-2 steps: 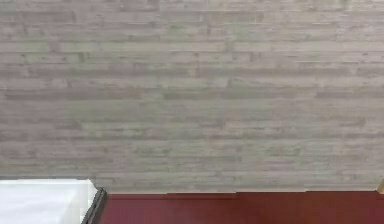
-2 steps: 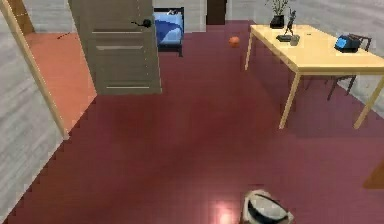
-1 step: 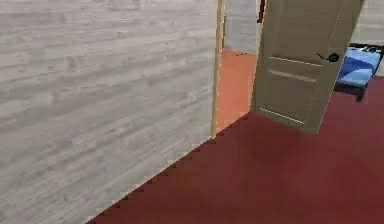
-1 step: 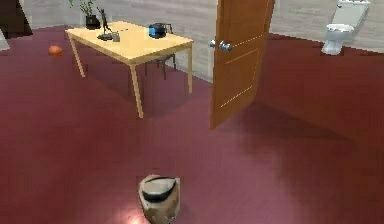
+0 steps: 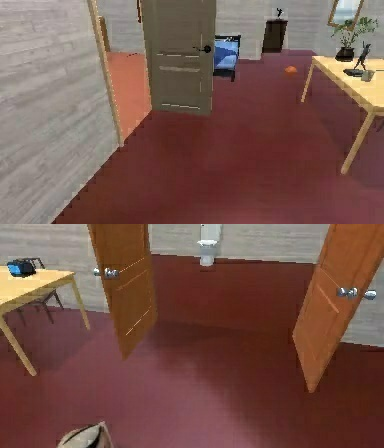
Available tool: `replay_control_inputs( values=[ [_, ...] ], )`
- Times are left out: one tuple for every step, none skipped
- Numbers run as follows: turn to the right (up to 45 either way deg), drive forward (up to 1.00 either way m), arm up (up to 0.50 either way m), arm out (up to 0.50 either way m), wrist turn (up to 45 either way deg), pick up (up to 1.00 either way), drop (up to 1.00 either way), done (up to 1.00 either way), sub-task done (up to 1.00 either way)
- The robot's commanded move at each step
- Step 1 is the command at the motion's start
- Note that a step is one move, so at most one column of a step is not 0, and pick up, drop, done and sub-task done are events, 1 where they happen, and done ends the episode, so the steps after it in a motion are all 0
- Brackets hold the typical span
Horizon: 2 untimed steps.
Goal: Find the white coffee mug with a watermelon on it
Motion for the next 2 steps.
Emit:
replay_control_inputs(
  values=[
    [0.0,1.00,0.00,0.00,0.0,0.00,0.00,0.00,0.00],
    [21.0,0.00,0.00,0.00,0.0,0.00,0.00,0.00,0.00]
  ],
)
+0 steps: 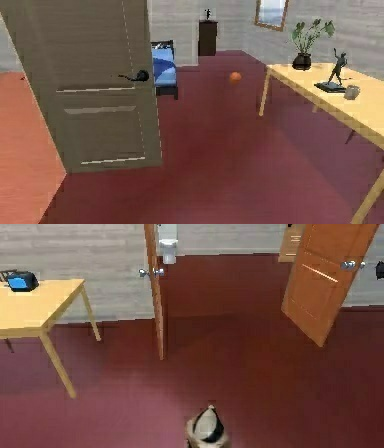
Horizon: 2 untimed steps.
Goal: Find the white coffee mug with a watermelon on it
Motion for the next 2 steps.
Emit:
replay_control_inputs(
  values=[
    [0.0,0.05,0.00,0.00,0.0,0.00,0.00,0.00,0.00],
    [45.0,0.00,0.00,0.00,0.0,0.00,0.00,0.00,0.00]
  ],
)
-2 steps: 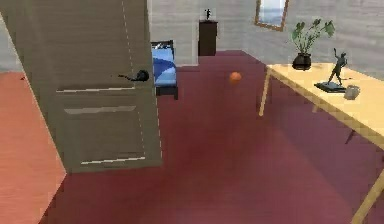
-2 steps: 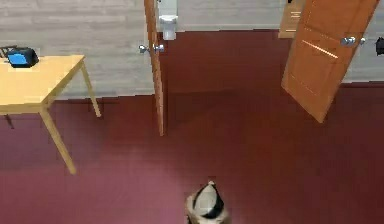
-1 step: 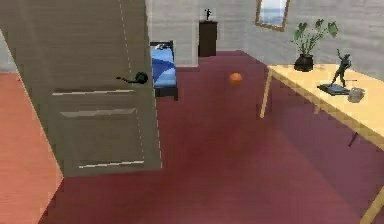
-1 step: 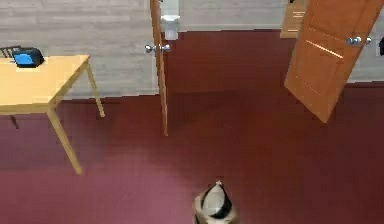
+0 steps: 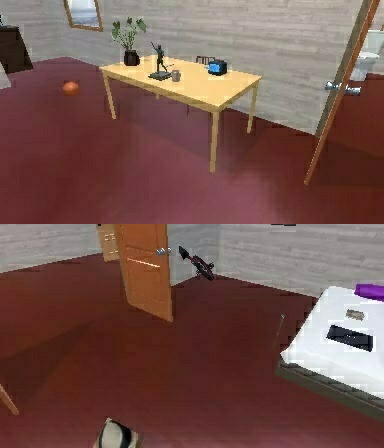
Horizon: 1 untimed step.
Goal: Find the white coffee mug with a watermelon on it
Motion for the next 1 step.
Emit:
replay_control_inputs(
  values=[
    [24.0,0.00,0.00,0.00,0.0,0.00,0.00,0.00,0.00]
  ],
)
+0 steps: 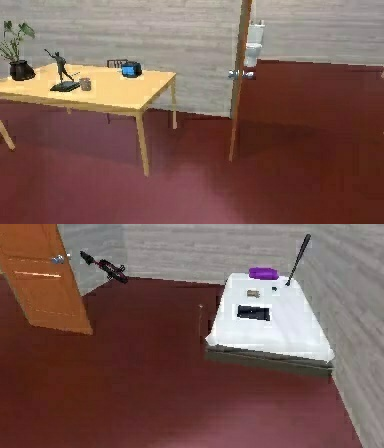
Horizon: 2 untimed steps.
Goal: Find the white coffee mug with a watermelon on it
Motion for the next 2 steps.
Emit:
replay_control_inputs(
  values=[
    [0.0,0.80,0.00,0.00,0.0,0.00,0.00,0.00,0.00],
    [-45.0,0.00,0.00,0.00,0.0,0.00,0.00,0.00,0.00]
  ],
)
